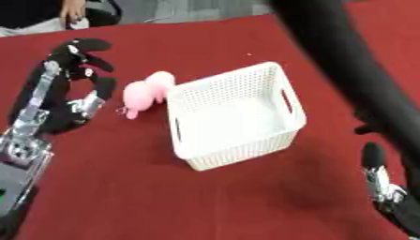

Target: Pick up objects on the table and place them in the box.

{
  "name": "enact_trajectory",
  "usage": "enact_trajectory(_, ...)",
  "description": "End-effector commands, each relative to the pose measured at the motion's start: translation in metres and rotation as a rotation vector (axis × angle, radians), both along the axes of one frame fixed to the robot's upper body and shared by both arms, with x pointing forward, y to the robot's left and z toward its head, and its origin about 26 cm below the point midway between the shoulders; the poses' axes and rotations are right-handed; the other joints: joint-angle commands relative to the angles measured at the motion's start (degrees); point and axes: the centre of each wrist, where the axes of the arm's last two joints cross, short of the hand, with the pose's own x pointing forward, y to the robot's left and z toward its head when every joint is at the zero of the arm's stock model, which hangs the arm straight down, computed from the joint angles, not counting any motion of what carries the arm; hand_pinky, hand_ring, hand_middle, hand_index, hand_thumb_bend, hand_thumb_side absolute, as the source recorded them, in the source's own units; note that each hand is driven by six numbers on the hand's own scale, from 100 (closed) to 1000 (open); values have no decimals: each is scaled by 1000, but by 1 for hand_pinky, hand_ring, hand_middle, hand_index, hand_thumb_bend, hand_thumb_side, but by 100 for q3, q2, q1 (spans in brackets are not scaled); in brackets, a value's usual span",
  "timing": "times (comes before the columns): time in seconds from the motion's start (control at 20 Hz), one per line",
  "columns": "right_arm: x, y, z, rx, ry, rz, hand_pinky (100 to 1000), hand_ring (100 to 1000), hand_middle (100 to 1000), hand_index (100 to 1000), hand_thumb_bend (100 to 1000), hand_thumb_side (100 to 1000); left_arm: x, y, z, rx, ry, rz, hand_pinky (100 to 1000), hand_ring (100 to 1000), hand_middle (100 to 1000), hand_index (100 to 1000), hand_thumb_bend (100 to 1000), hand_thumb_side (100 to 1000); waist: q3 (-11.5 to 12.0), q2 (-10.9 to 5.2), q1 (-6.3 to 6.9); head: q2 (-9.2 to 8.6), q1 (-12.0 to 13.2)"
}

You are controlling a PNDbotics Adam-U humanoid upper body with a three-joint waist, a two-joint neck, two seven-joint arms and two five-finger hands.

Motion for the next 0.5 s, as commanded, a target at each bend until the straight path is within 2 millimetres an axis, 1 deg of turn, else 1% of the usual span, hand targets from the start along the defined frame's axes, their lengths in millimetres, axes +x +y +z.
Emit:
enact_trajectory(0.05, -1, 1, 4, -9, -11, 10, 627, 777, 837, 809, 118, 701, 9, 9, 17, 162, -20, 44, 378, 630, 743, 809, 377, 591, -13, -109, -9, -69, 101)
enact_trajectory(0.1, -1, 1, 4, -10, -10, 12, 627, 777, 837, 810, 114, 698, 13, 10, 21, 198, -29, 46, 396, 637, 743, 811, 379, 573, -24, -104, 0, -68, 124)
enact_trajectory(0.15, -1, 1, 4, -11, -10, 13, 627, 777, 837, 810, 118, 700, 16, 11, 25, 234, -35, 49, 393, 635, 743, 811, 386, 584, -32, -98, 6, -68, 139)
enact_trajectory(0.2, -1, 1, 4, -13, -9, 14, 627, 777, 838, 810, 114, 692, 20, 11, 28, 264, -40, 50, 404, 639, 740, 809, 404, 554, -39, -94, 15, -62, 154)
enact_trajectory(0.25, -1, 1, 4, -14, -8, 15, 628, 778, 838, 810, 118, 699, 24, 11, 30, 289, -41, 49, 404, 639, 741, 809, 385, 590, -45, -91, 26, -56, 168)
enact_trajectory(0.35, -2, 1, 4, -18, -5, 17, 628, 778, 838, 810, 118, 699, 32, 11, 31, 323, -34, 43, 405, 640, 741, 809, 383, 595, -55, -82, 41, -64, 191)
enact_trajectory(0.5, -1, 2, 4, -20, -6, 20, 628, 777, 838, 810, 117, 699, 43, 10, 33, 393, -34, 40, 430, 649, 741, 809, 391, 599, -80, -76, 51, -62, 200)
